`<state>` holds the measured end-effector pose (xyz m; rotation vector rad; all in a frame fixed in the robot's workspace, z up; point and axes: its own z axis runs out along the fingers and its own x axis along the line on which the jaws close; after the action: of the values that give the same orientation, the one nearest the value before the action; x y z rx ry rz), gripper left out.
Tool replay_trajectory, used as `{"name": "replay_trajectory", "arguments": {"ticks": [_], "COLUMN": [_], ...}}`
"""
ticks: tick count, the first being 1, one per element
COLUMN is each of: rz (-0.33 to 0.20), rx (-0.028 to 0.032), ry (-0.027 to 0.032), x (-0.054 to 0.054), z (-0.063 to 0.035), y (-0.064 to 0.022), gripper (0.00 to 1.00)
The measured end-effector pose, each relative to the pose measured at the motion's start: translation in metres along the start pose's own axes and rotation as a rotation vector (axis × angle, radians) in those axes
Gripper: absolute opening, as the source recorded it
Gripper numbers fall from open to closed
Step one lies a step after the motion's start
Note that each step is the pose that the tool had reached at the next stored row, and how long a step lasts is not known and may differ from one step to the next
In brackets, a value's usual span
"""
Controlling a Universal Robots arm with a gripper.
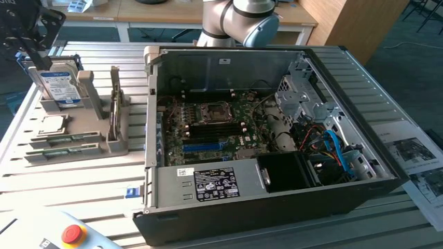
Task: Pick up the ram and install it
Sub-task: 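Reach for the ram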
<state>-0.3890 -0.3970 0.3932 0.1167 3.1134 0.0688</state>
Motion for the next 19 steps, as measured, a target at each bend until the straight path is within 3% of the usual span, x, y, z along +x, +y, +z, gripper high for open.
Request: {"name": "replay_trajectory", "arguments": {"ticks": [10,19], "rz": [0.000,0.000], "rx": [0.0000,0.0000], "ry": [0.0000,0.0000], "x": [0.004,0.005], "z": [-0.0001,0.0006], "y": [-0.0001,0.0144], "gripper": [0.10,0.10]}}
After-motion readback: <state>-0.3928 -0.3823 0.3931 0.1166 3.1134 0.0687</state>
